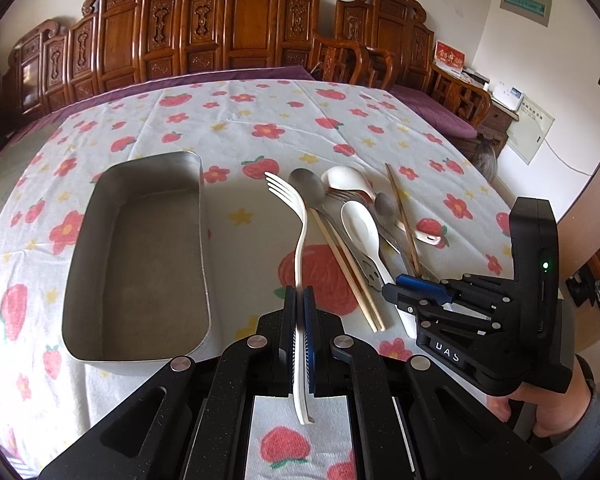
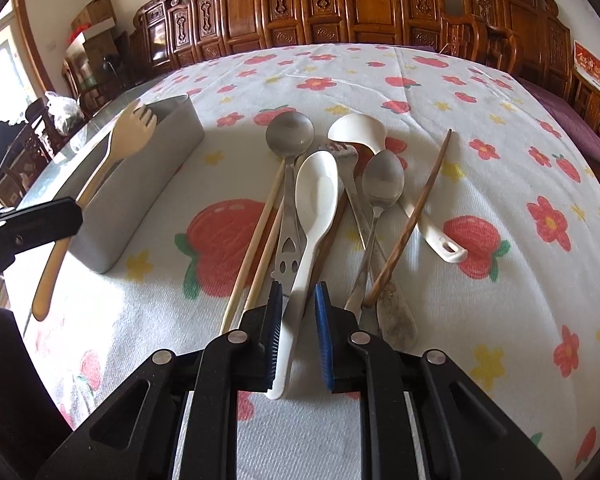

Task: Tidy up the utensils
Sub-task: 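Lower the white fork into the metal tray and open the left tool while the right tool carries the spoon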

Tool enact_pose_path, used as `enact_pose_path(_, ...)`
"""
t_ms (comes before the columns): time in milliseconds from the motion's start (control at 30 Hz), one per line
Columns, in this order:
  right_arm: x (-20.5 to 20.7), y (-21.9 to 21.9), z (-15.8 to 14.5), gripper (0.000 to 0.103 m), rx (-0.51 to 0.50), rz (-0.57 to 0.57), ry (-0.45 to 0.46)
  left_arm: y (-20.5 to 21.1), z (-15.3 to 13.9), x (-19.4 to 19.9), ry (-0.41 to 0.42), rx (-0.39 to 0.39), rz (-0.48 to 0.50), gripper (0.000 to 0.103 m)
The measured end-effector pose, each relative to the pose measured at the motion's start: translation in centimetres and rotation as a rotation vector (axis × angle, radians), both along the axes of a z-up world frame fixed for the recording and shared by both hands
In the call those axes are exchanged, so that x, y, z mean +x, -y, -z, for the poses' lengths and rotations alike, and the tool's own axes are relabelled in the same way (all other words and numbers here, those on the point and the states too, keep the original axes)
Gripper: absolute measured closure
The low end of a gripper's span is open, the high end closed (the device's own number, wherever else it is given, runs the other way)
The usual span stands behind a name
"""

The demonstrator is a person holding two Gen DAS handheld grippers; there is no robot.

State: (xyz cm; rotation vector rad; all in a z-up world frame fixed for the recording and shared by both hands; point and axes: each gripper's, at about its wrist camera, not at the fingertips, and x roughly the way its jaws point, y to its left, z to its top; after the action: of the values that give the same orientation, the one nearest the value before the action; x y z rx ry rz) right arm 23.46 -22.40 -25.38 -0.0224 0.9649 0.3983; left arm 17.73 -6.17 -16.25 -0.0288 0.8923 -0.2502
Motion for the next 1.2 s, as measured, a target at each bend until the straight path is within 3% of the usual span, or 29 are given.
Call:
enact_pose_path(133,-0.1,-0.4,-0.1,0.085,-0.035,-0.002,0.000,-0.4,-0.4,-0.1,0.011,0.004,-0.004,0.100)
enact_pose_path(400,-0.1,-0.1,-0.2,0.094,-0.045,0.033,-0.009,-2.1,-1.8,0.5,0.051,0.018,-0.017,0.100)
enact_pose_path(467,-0.3,0.1,-0.5,0.098,-0.046,0.044,0.006,-2.9,-2.3,0.7,0.062,0.014,-0.025,0.100)
enact_pose_path(733,-1.3,0.4,-2.7,0.098,-0.008,0.063,0.086,-5.8,-3.1,1.5,0.093,0.018,-0.051,0.100)
enact_pose_path(867,-1.8,0.7,-4.0,0.098,0.026,0.078,0.134,-7.2,-2.8,2.1,0.086,0.014,-0.068,0.100)
enact_pose_path(1200,-2.0,0.0,-4.5,0.098,0.051,0.073,0.152,-10.4,0.2,4.0,0.020,0.018,-0.126,0.100)
